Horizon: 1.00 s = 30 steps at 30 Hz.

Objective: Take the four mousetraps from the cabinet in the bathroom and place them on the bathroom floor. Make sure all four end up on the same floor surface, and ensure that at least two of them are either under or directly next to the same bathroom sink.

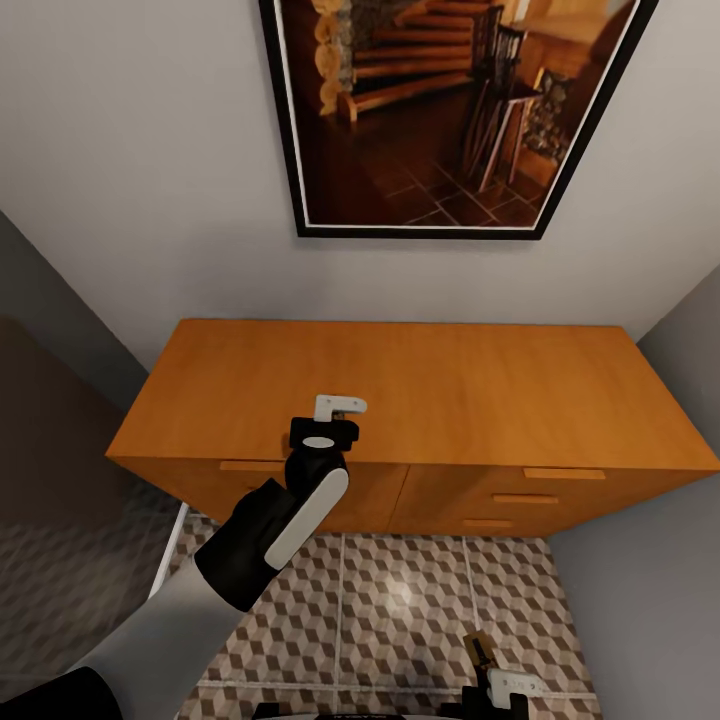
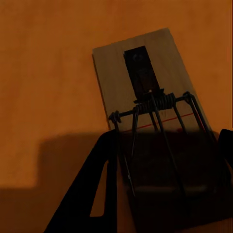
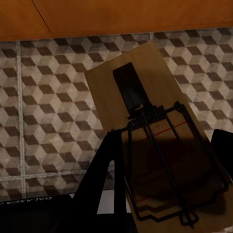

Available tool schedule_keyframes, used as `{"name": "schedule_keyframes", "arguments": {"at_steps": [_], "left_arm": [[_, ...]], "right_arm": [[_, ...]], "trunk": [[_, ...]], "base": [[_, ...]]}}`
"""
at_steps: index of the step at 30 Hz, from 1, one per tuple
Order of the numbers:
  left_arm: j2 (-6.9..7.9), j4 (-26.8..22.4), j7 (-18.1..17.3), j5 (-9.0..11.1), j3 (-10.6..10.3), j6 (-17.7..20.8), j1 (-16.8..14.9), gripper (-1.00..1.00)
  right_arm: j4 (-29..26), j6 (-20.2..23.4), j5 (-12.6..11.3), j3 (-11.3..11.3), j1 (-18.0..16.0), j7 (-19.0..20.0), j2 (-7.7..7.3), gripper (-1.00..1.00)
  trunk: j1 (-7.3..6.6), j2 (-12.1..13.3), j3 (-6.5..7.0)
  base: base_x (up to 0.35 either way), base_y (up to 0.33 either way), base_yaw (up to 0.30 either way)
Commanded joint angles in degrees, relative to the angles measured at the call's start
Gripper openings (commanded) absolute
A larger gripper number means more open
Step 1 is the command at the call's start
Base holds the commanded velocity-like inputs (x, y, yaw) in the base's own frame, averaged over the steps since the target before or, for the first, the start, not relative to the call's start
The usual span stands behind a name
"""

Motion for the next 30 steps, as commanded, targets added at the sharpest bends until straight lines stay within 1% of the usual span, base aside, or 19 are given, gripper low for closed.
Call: {"name": "schedule_keyframes", "arguments": {"at_steps": [1,18,23,26,30], "left_arm": [[0.02,-1.4,0.4,1.6,-0.1,-0.1,0.0,-1.00],[0.02,-11.6,0.4,1.5,-0.1,0.2,0.0,-1.00],[0.25,-12.2,0.4,1.5,-0.1,0.2,0.0,-1.00],[0.82,-12.0,0.4,1.5,-0.1,0.2,0.0,-1.00],[1.17,-11.9,0.4,1.5,-0.1,0.2,0.0,-1.00]], "right_arm": [[0.0,-0.2,-0.6,0.4,0.0,0.0,0.02,-1.00],[0.0,-0.2,-0.6,0.4,0.0,0.0,0.01,-1.00],[0.0,-0.2,-0.6,0.4,0.0,0.0,-0.02,-1.00],[0.0,-0.2,-0.6,0.4,0.0,0.0,-0.02,-1.00],[0.0,-0.2,-0.6,0.4,0.0,0.0,0.00,-1.00]], "trunk": [[0.04,-0.1,-0.09],[0.04,-0.1,-0.09],[0.04,-0.1,-0.09],[0.04,-0.1,-0.09],[0.04,-0.1,-0.09]], "base": [[0.000,0.000,0.000],[0.000,0.000,0.000],[-0.086,0.000,0.000],[-0.269,0.000,0.000],[-0.321,0.000,0.000]]}}
